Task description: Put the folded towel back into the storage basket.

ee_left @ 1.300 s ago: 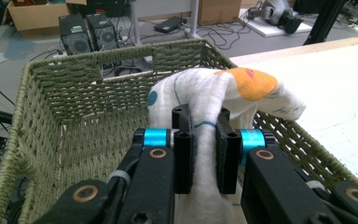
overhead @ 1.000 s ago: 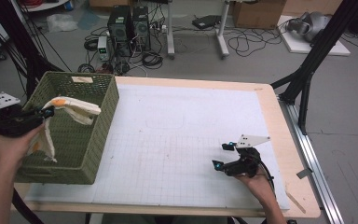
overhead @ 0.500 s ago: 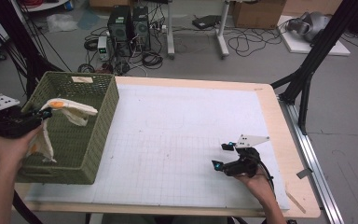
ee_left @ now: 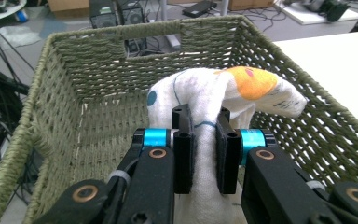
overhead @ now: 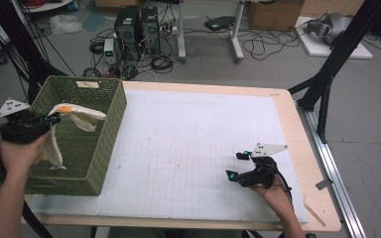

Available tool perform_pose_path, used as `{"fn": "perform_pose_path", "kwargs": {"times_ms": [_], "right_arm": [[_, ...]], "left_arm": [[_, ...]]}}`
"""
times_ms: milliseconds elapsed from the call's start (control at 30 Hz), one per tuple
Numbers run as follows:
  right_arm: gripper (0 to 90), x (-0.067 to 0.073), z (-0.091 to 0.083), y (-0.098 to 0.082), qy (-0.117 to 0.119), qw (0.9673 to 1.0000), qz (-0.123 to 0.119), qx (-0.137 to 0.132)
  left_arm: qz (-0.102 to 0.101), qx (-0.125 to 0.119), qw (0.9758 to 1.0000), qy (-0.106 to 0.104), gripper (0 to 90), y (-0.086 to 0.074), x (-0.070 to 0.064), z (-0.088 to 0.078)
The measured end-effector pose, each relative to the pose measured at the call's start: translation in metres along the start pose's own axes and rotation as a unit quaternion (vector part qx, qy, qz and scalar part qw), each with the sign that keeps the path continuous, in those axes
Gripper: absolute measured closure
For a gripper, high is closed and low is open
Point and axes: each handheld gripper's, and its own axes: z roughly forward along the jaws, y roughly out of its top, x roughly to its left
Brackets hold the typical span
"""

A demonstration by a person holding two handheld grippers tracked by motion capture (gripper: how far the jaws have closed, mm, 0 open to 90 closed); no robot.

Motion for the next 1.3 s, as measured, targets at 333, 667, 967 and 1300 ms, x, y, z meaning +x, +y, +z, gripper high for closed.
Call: {"fn": "perform_pose_path", "kwargs": {"times_ms": [333,667,967,1300], "right_arm": [[17.2,0.0,0.001,0.0,0.001,1.0,-0.002,0.002],[17.2,0.0,0.001,0.0,0.002,1.0,-0.001,0.001],[17.2,0.001,0.002,0.0,0.002,1.0,-0.001,0.003],[17.3,0.001,0.003,0.0,0.003,1.0,-0.004,0.005]], "left_arm": [[-0.012,0.013,0.9998,0.013,80.5,0.001,-0.008,0.016],[-0.006,0.042,0.9975,0.057,80.3,0.0,-0.007,0.027],[-0.037,0.034,0.9976,0.048,80.3,0.0,-0.008,0.031],[-0.02,0.082,0.9943,0.066,80.0,-0.003,-0.009,0.039]]}}
